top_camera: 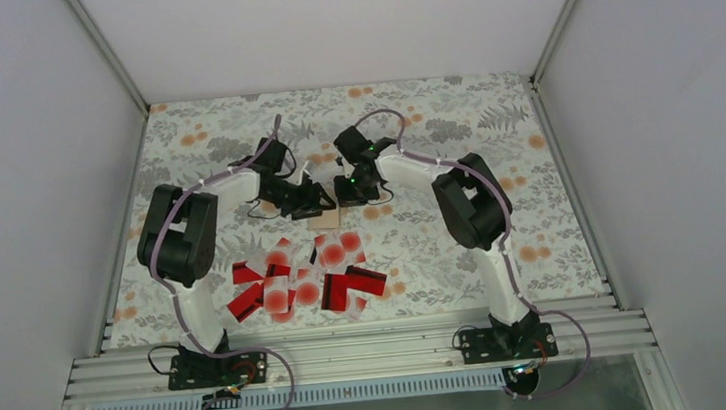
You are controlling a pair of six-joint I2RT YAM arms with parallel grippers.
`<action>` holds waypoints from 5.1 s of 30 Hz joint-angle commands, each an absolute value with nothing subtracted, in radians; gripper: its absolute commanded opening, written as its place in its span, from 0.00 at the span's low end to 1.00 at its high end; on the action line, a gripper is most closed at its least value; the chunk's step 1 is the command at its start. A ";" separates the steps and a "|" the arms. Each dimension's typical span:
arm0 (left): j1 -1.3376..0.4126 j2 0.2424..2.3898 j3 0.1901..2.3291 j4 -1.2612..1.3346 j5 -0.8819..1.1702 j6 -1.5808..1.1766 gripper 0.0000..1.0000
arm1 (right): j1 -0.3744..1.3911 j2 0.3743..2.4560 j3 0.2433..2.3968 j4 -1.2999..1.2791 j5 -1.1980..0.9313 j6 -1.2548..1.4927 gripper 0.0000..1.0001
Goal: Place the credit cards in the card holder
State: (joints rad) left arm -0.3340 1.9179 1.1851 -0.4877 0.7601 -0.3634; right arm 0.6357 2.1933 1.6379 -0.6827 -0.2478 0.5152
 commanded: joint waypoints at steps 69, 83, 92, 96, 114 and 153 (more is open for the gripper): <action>-0.393 2.019 1.384 -0.762 0.400 -0.231 0.16 | 0.557 2.013 1.428 -0.534 -0.495 0.541 0.42; -0.394 2.020 1.368 -0.759 0.403 -0.229 0.16 | 0.596 2.140 1.546 -0.638 -0.378 0.496 0.31; -0.396 2.017 1.354 -0.756 0.399 -0.227 0.16 | 0.549 2.035 1.416 -0.597 -0.366 0.430 0.27; -0.401 2.021 1.355 -0.755 0.394 -0.227 0.16 | 0.514 1.962 1.327 -0.511 -0.476 0.411 0.28; -0.424 2.035 1.346 -0.753 0.363 -0.232 0.16 | 0.469 2.061 1.309 -0.374 -0.668 0.516 0.12; -0.428 2.051 1.344 -0.734 0.384 -0.245 0.15 | 0.575 2.077 1.387 -0.414 -0.681 0.500 0.11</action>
State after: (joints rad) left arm -0.4084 2.0075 1.3769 -0.7219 0.3931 -0.2447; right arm 0.5518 2.1262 1.4132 -0.3912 -0.7048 0.5255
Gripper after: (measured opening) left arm 0.155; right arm 0.114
